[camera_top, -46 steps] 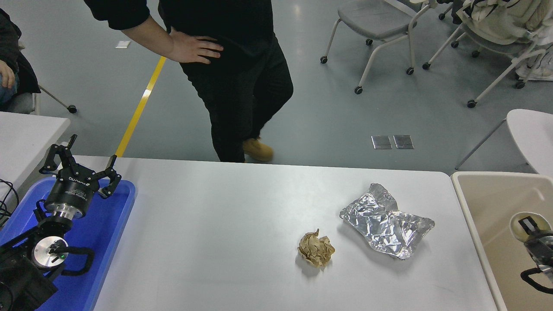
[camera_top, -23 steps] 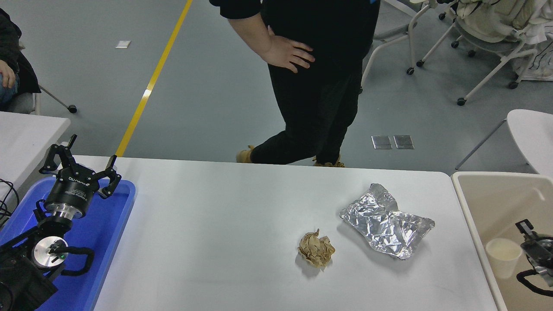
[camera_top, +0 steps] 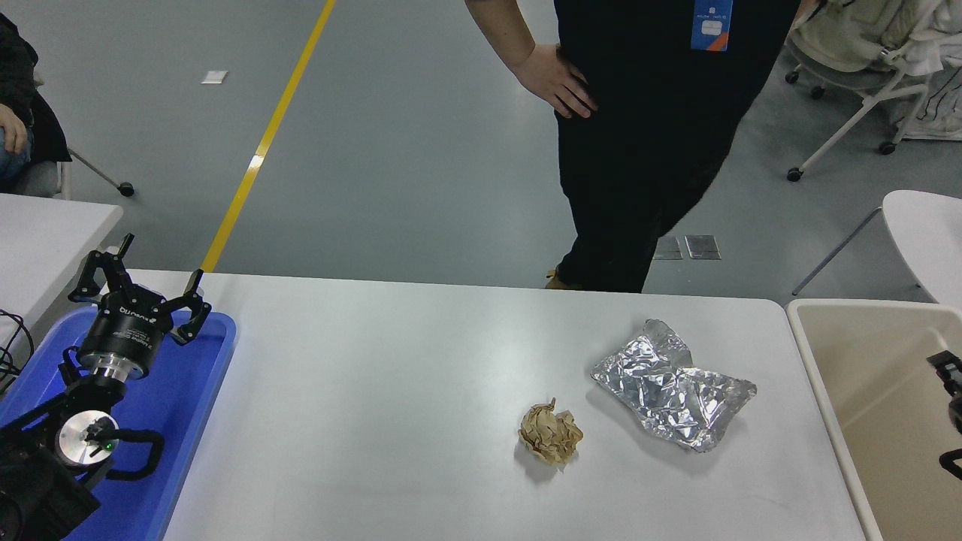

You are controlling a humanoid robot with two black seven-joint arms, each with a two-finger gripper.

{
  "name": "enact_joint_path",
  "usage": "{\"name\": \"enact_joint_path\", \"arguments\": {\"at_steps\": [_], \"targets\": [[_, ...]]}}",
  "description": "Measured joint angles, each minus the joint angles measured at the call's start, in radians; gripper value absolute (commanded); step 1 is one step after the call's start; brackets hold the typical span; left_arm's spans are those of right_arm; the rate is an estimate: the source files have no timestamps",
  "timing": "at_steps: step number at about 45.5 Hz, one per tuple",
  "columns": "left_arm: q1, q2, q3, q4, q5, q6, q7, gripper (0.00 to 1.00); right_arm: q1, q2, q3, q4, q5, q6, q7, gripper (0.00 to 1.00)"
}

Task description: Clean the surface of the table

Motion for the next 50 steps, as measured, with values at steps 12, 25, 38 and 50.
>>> {"name": "enact_joint_path", "arguments": {"at_steps": [12, 25, 38, 50], "targets": [[0.000, 0.000, 0.000, 0.000, 0.000, 0.000, 0.000, 1.00, 0.038, -0.195, 0.196, 0.317, 0.000, 0.002, 0.002, 1.00], [0.000, 0.000, -0.001, 0.000, 0.000, -0.001, 0.000, 1.00, 0.045, -0.259, 0.384, 0.521, 0.017, -0.002, 0.002, 1.00], [0.000, 0.000, -0.001, 0.000, 0.000, -0.001, 0.000, 1.00, 0.037, -0.240, 0.498, 0.630, 0.148, -0.006, 0.005, 1.00], [0.000, 0.000, -0.001, 0.000, 0.000, -0.001, 0.000, 1.00, 0.023, -0.212, 0.532, 0.657, 0.189, -0.008, 0.009, 1.00]]}}
